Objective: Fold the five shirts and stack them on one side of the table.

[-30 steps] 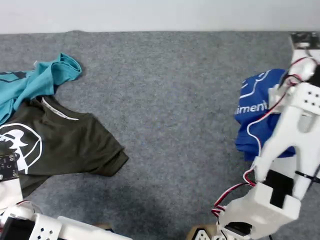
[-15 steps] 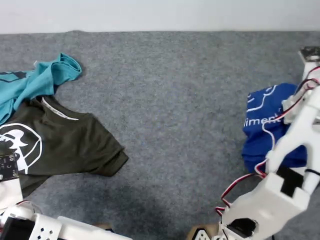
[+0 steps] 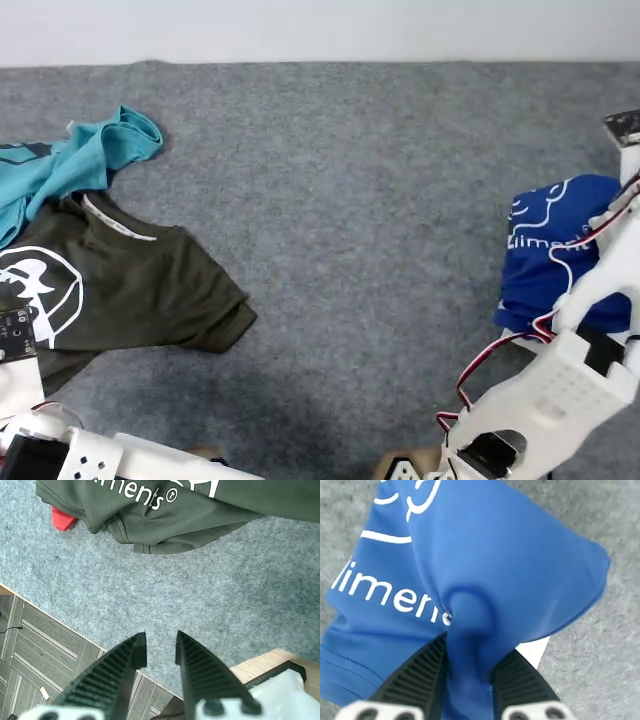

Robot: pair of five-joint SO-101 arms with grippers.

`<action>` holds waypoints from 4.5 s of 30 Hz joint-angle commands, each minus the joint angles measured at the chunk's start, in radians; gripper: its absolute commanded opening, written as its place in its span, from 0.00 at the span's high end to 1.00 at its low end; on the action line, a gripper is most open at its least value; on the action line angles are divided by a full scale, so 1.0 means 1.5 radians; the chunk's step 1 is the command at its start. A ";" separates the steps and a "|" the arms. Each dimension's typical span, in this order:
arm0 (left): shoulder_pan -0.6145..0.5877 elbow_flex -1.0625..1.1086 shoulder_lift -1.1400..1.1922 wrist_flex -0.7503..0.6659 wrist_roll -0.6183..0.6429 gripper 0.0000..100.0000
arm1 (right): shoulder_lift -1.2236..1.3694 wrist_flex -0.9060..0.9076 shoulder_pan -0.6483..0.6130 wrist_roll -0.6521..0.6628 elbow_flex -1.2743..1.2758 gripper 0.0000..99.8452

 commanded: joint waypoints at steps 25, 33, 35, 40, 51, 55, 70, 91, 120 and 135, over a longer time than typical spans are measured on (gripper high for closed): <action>0.002 -0.005 -0.003 0.003 -0.004 0.90 | -0.004 0.219 -0.020 -0.033 -0.182 0.99; 0.002 -0.005 -0.003 0.003 -0.004 0.90 | -0.010 0.220 -0.079 -0.101 -0.093 0.99; 0.002 -0.005 -0.003 0.003 -0.004 0.90 | -0.006 0.219 -0.083 -0.115 -0.053 0.99; 0.002 -0.005 -0.003 0.003 -0.004 0.90 | -0.004 0.214 -0.098 -0.125 0.040 0.99; 0.002 -0.003 -0.003 0.002 -0.004 0.90 | -0.012 0.123 -0.113 -0.122 0.258 0.99; 0.002 -0.002 -0.003 0.001 -0.004 0.90 | -0.043 0.168 -0.113 -0.120 0.259 0.99; 0.002 -0.003 -0.003 0.001 -0.004 0.90 | -0.161 -0.013 -0.007 -0.037 0.197 0.99; 0.002 -0.001 -0.003 0.001 -0.004 0.90 | -0.104 0.088 0.096 0.010 0.155 0.99; 0.042 -0.042 -0.002 0.005 -0.004 0.90 | -0.144 0.142 -0.038 -0.002 0.143 0.99; 0.399 -0.042 0.036 -0.001 -0.002 0.81 | -0.262 0.219 -0.083 -0.140 0.269 0.99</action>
